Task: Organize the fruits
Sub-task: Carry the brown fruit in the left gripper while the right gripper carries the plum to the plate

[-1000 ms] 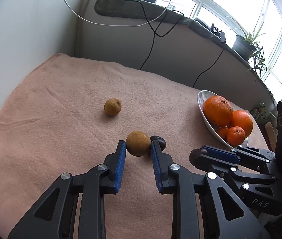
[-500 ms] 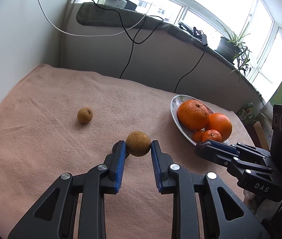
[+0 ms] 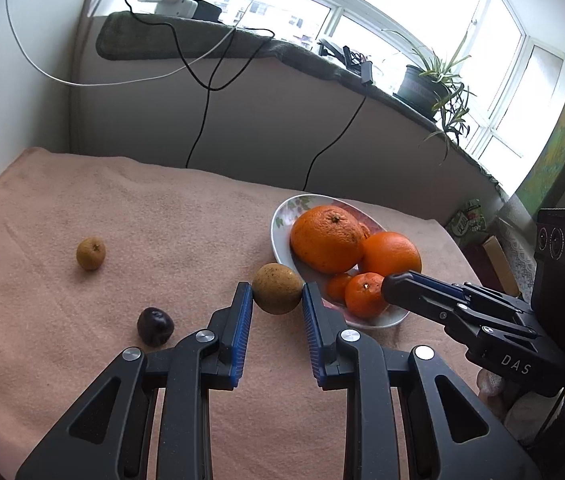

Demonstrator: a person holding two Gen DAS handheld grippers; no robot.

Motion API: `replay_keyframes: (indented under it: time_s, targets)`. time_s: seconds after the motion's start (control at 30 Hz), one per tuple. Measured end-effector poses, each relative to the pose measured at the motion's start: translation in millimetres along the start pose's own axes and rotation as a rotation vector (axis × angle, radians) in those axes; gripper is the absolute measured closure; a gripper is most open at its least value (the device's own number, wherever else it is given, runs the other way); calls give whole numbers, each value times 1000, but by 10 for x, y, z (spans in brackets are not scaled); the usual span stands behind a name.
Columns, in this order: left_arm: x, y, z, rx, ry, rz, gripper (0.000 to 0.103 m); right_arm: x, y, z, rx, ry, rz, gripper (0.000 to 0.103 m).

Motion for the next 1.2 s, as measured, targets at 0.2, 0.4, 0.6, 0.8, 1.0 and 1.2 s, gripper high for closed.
replay_keyframes:
  time_s: [0.2, 0.4, 0.6, 0.8, 1.0, 1.2]
  targets:
    - [-24, 103, 151, 18, 24, -11, 79, -21, -60, 127, 16, 15, 12, 80]
    - [-34, 249, 237, 16, 36, -32, 79, -61, -33, 197, 25, 22, 14, 80]
    - [-37, 326, 297, 15, 51, -48, 79, -117, 0, 240, 33, 20, 18, 80]
    - [-62, 360, 353, 6, 75, -49, 79, -163, 51, 259, 37, 13, 15, 80]
    - [-59, 377, 416, 1, 96, -53, 79, -182, 77, 276, 43, 7, 10, 80]
    - [-60, 380, 417, 3, 102, -54, 79, -188, 72, 280, 49, 5, 11, 80]
Point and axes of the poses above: each gripper's, at about its wrist camera, not at the fingertips, and y roughly the way its jaws point, z to its right, x to its underside, the point moved 2 cm from there along y, roughly the way its jaws point, and after that the axes turned 3 degrees about -x, right-handed, at the moved point
